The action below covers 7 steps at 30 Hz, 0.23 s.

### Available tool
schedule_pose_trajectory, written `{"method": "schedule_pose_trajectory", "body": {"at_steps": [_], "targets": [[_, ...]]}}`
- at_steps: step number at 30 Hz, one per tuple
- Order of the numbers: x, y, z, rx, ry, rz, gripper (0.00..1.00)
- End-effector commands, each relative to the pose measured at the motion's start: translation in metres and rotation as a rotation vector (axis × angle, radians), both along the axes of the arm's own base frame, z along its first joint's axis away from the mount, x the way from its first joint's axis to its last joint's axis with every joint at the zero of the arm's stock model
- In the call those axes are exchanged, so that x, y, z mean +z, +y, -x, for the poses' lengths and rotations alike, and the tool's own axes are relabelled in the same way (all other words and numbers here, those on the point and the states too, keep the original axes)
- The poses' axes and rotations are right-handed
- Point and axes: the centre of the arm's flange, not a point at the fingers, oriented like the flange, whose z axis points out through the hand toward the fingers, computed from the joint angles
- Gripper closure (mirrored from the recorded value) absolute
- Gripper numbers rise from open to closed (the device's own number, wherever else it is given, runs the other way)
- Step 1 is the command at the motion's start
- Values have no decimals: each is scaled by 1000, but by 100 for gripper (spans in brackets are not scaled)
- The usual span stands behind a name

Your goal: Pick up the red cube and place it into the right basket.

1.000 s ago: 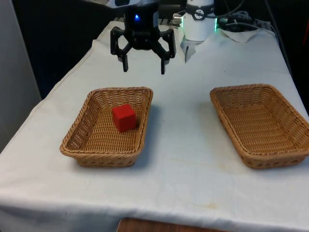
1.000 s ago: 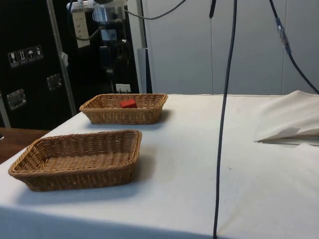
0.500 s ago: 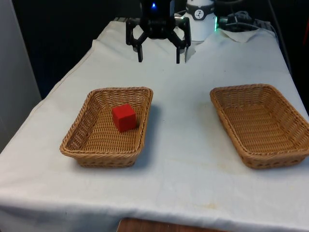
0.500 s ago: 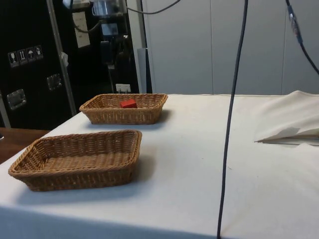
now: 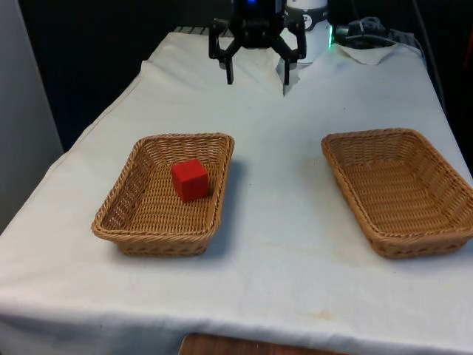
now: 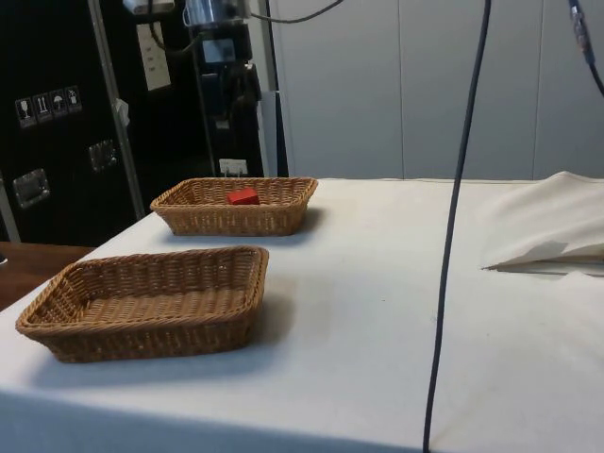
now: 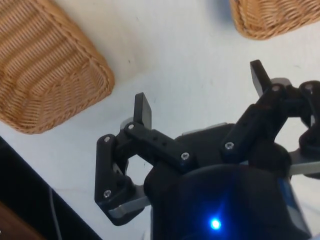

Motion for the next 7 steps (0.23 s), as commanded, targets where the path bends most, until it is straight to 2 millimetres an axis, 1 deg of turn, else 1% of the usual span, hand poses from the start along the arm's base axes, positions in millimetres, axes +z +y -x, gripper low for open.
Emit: {"method": "schedule_pose_trajectory", "body": {"at_steps": [1, 7], "targets": [[1, 1, 7, 0, -10, 8, 0], [0, 2, 9, 5, -3, 1, 0]]}}
